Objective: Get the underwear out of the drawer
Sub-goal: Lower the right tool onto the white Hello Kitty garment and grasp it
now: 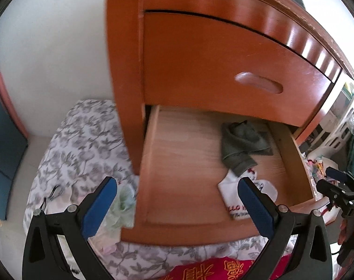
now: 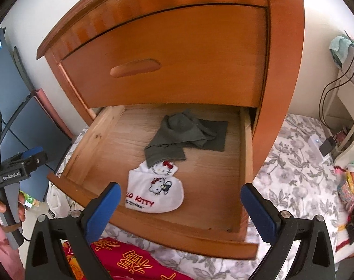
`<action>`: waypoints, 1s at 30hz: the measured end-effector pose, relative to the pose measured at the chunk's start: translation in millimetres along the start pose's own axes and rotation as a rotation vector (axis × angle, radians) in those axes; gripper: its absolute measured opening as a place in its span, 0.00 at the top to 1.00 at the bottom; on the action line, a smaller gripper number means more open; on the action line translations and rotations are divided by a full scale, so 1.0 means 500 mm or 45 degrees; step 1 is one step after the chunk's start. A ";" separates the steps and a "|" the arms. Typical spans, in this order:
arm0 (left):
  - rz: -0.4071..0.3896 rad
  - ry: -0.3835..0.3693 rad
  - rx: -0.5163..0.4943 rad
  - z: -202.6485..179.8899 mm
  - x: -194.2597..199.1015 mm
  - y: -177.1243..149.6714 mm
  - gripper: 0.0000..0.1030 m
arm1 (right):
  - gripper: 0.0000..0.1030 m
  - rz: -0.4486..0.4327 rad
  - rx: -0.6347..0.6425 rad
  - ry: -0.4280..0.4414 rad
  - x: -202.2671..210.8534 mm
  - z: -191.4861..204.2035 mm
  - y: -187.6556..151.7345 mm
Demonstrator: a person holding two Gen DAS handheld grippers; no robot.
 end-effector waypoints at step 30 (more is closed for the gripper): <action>0.514 -0.108 -0.177 -0.121 -0.247 0.064 0.01 | 0.13 0.653 0.155 0.169 -0.242 0.013 0.030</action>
Point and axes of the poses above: each gripper's, at about its wrist camera, not at the fingertips, and x roughly against the way its jaws point, z to its left, y to its top, the point moved 2 cm from there along -x, roughly the way its jaws point, and after that the axes turned 5 degrees about x, right-handed, at the moved point
